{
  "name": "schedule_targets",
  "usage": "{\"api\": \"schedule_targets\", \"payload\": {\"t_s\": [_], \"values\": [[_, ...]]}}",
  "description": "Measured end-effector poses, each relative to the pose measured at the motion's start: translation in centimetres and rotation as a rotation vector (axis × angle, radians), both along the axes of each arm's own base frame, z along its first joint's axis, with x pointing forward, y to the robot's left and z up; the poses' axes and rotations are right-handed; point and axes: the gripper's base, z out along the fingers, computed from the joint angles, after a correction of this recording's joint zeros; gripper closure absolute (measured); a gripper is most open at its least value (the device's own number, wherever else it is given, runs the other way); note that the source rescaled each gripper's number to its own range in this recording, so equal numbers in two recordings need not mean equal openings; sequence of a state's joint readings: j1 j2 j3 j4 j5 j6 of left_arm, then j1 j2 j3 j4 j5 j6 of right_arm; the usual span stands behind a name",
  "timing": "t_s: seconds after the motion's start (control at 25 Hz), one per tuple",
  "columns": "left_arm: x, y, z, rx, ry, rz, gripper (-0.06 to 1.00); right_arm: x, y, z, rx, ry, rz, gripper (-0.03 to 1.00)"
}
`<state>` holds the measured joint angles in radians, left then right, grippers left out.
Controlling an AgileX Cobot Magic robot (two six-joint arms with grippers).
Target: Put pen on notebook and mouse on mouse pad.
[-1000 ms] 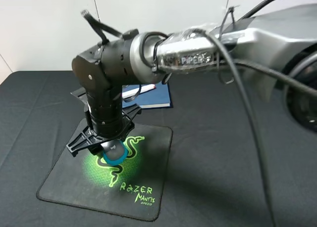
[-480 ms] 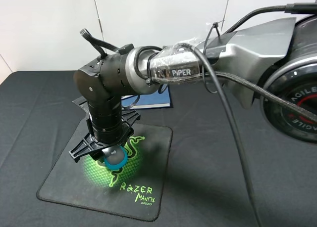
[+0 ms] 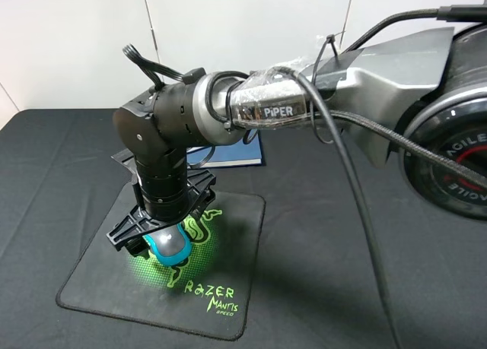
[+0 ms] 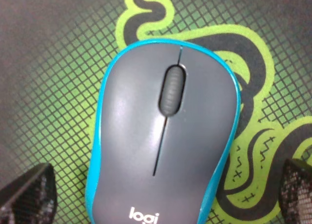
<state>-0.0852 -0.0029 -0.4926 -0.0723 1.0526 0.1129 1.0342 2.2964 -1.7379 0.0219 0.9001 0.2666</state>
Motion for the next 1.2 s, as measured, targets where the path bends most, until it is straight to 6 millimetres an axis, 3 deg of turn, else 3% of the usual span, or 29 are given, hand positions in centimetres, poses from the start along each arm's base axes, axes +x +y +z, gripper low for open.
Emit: {"api": "schedule_targets", "payload": {"t_s": [0.28, 0.48, 0.84, 1.0, 1.2], "values": [[0.0, 0.0, 0.0, 0.000, 0.000, 0.000, -0.06, 0.1, 0.1, 1.3, -0.045, 0.004, 0.055, -0.03], [0.0, 0.0, 0.0, 0.000, 0.000, 0.000, -0.06, 0.4, 0.1, 5.4, -0.081, -0.010, 0.104, -0.03], [0.0, 0.0, 0.0, 0.000, 0.000, 0.000, -0.06, 0.1, -0.4, 12.3, 0.027, -0.092, 0.153, -0.03], [0.0, 0.0, 0.0, 0.000, 0.000, 0.000, -0.06, -0.8, -1.8, 15.5, 0.073, -0.120, 0.151, -0.03], [0.0, 0.0, 0.0, 0.000, 0.000, 0.000, -0.06, -2.9, -5.4, 18.6, 0.089, -0.130, 0.150, -0.03]]}}
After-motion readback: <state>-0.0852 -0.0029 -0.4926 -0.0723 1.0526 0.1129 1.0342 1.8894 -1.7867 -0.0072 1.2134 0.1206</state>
